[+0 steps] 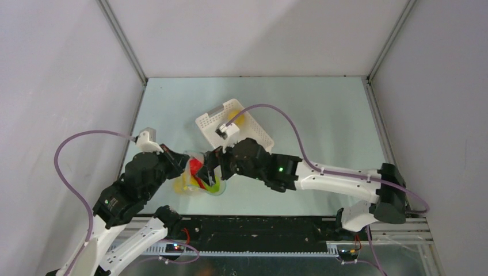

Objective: Place the food in the zip-top bag and seal the zipper
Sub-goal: Pick up the fake fruit from the bin.

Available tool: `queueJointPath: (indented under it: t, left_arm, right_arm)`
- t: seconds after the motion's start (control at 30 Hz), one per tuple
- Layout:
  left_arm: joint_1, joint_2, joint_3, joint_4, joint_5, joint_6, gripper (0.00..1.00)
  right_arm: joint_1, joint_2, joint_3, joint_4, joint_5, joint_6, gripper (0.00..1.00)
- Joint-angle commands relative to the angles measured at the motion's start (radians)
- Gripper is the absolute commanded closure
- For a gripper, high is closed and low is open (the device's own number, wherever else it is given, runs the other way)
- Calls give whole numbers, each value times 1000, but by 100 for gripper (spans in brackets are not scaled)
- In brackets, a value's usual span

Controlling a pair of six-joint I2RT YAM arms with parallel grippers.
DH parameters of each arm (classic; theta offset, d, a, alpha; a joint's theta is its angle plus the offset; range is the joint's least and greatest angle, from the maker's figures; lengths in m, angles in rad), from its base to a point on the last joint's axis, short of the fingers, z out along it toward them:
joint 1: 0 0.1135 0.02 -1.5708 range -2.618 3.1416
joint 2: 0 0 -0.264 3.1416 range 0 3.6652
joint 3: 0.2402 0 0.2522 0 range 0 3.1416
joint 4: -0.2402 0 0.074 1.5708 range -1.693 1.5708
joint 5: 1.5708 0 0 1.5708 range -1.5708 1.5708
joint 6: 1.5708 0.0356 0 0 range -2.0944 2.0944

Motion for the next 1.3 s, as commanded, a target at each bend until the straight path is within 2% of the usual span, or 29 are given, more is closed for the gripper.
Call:
queueJointPath:
  t: [0.0,0.17,0.37,0.63,1.07,1.27]
  left_arm:
    - [-3,-5,42,0,-79,-24,100]
    - [-4,-22,69,-55,-164,-40,100]
    - [-2,-51,113,-103,-212,-30,100]
    - [-4,-62,141,-127,-245,-4,99]
    - [-3,-76,118,-112,-249,24,99]
    - [-3,-82,113,-115,-237,33,99]
  right_arm:
    - [-52,-75,33,-60,107,-12,1]
    - [-153,-67,12,-94,211,49,1]
    - [-246,20,14,-78,354,207,1]
    - [-282,245,174,-159,489,340,1]
    - [-349,527,385,-213,469,387,1]
    - [-375,599,447,-220,498,383,0]
